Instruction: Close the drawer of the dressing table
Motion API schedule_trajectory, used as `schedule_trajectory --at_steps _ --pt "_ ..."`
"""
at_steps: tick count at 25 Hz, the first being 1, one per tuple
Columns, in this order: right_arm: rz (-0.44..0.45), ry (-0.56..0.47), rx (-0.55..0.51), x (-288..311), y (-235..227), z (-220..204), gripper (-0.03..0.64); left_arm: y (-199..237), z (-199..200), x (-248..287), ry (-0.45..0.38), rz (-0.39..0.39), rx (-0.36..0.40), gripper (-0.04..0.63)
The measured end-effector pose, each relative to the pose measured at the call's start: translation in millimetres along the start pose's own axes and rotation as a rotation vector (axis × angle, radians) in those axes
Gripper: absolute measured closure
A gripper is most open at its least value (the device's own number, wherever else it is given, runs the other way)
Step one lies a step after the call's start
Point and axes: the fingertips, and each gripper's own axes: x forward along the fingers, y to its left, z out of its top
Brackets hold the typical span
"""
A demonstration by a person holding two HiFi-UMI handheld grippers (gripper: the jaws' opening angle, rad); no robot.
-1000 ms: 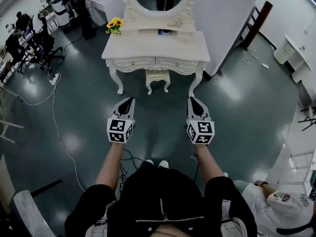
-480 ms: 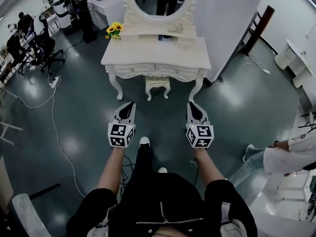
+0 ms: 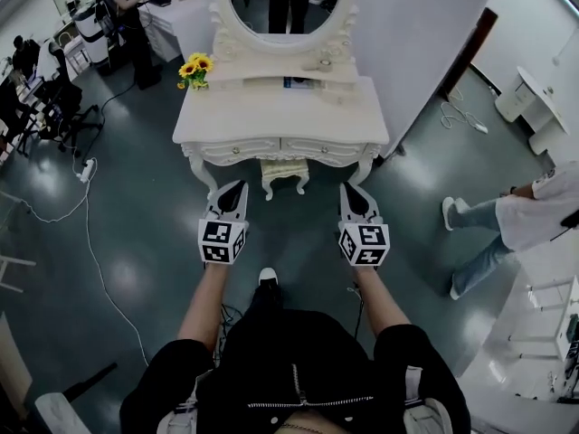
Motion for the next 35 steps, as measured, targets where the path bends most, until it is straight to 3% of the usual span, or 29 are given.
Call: schedule_trajectory --at_steps 13,25,35 --pt "-0.060 0.015 0.007 150.5 6.8 19.2 0.611 128.6 10.0 111.0 0.021 -0.056 0.015 0.574" --pt "-0.052 0.037 0.011 253.1 -27.7 13.1 0.611 168.6 -0.1 206.8 0.049 -0.071 -0.001 0.574" --pt "-0.002 0.024 0.014 378.6 -104.7 35.9 0.611 199.8 27.9 336.1 0.048 -0.025 -0.007 0.574"
